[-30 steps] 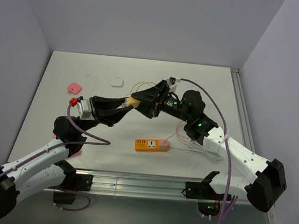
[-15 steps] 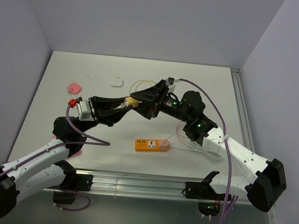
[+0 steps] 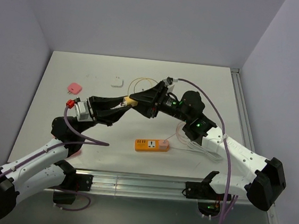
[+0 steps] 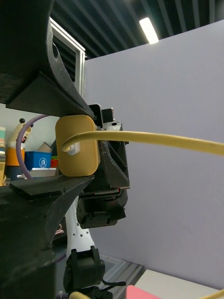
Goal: Insert the plug
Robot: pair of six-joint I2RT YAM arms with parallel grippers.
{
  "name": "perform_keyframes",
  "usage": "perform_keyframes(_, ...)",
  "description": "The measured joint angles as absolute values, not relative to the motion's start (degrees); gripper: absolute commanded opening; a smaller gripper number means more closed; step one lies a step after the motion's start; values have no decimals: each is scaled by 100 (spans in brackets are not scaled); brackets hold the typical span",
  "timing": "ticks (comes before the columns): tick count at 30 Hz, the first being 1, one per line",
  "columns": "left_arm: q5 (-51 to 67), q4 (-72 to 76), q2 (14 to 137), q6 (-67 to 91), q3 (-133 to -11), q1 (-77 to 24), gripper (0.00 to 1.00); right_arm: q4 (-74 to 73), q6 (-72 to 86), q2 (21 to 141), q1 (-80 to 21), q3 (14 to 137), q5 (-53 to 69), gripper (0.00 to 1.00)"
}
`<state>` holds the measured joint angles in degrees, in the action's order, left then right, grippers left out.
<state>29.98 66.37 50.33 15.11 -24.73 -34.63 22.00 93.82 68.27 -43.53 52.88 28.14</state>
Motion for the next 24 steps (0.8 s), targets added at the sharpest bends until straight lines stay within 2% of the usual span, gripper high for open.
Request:
perform_keyframes(1, 3048, 6547, 5030, 1474, -2526, -3448, 28, 2224, 9358, 6827, -4351, 5288, 2812, 0)
perform_keyframes(2, 3074, 6477, 5022, 1463, -2574, -3441, 36, 2259, 9338, 6827, -4346, 5288, 2812, 0)
perform_keyframes(3, 3070, 6399, 5004, 1448, -2613, -3439, 63, 2281, 9319, 6827, -4340, 5288, 2812, 0)
perform_keyframes(4, 3072, 6296, 4969, 1459, -2639, -3430, 75, 2290, 9279, 6827, -4335, 5288, 2823, 0)
perform_keyframes(5, 3074, 6158, 4932, 1466, -2646, -3441, 83, 2294, 9223, 6829, -4338, 5288, 2827, 0)
perform_keyframes(6, 3041, 5992, 4897, 1544, -2646, -3461, 96, 2285, 9148, 6834, -4338, 5288, 2836, 0)
perform_keyframes(7, 2961, 5808, 4847, 1621, -2646, -3485, 100, 2259, 9048, 6834, -4338, 5288, 2847, 0)
perform_keyframes(14, 2073, 3684, 4418, 2276, -3129, -3459, 100, 1155, 7708, 6827, -4219, 5402, 2458, 0)
perform_keyframes(19, 1496, 2143, 3913, 2526, -3575, -3452, 99, -161, 6412, 6700, -4193, 5531, 1516, 0)
perform_keyframes(24, 250, 388, 3607, 3284, -3854, -3428, 99, -1098, 5529, 6512, -4289, 5531, 410, 0)
